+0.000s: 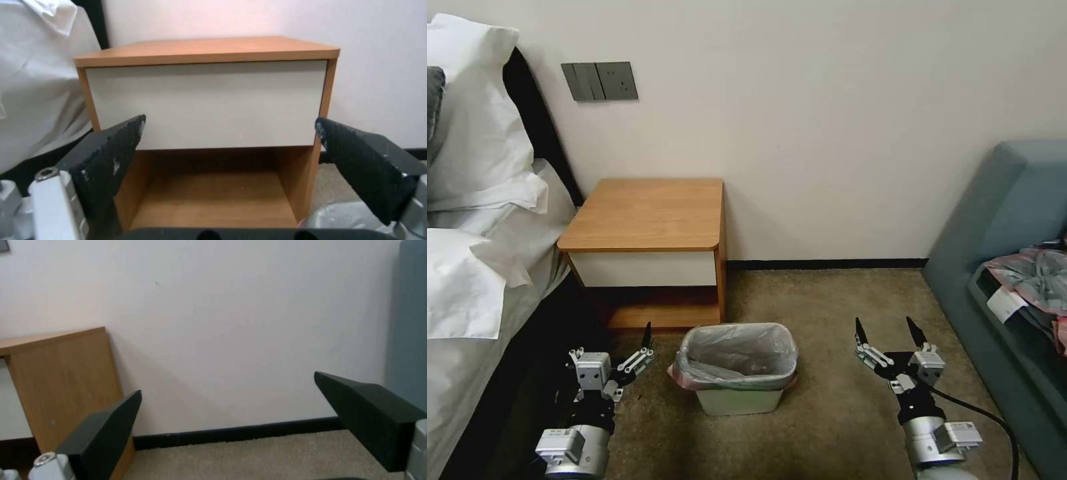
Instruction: Pick up the garbage bag from the table and place it over the trash can.
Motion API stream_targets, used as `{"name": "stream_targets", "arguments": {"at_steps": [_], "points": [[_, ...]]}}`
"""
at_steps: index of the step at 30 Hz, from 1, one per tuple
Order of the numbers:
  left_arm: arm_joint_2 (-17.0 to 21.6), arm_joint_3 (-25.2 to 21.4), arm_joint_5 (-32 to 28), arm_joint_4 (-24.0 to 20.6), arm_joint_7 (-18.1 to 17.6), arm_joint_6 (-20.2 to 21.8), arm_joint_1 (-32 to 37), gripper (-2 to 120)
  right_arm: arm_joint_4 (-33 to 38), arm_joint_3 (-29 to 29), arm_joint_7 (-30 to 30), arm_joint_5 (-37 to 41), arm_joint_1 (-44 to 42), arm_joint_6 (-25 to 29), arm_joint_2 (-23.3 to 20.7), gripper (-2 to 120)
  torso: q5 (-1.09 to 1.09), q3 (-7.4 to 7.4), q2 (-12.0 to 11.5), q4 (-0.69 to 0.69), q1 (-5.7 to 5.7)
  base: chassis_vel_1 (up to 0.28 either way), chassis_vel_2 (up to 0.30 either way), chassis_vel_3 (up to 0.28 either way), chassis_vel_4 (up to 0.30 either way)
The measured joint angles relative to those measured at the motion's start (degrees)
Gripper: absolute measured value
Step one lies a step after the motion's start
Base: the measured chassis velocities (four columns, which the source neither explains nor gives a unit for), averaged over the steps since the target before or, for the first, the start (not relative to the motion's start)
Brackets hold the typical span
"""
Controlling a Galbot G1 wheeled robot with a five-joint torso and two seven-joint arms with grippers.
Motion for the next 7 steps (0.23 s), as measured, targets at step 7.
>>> {"name": "stream_targets", "arguments": {"at_steps": [7], "points": [[0.0, 0.01, 0.01, 0.0, -0.02, -0.02, 0.0, 100, 0.0, 0.0, 0.01, -0.01, 0.0, 0.0, 0.0, 100, 0.0, 0.0, 0.0, 0.0, 0.0, 0.0, 0.0, 0.0, 0.0]]}}
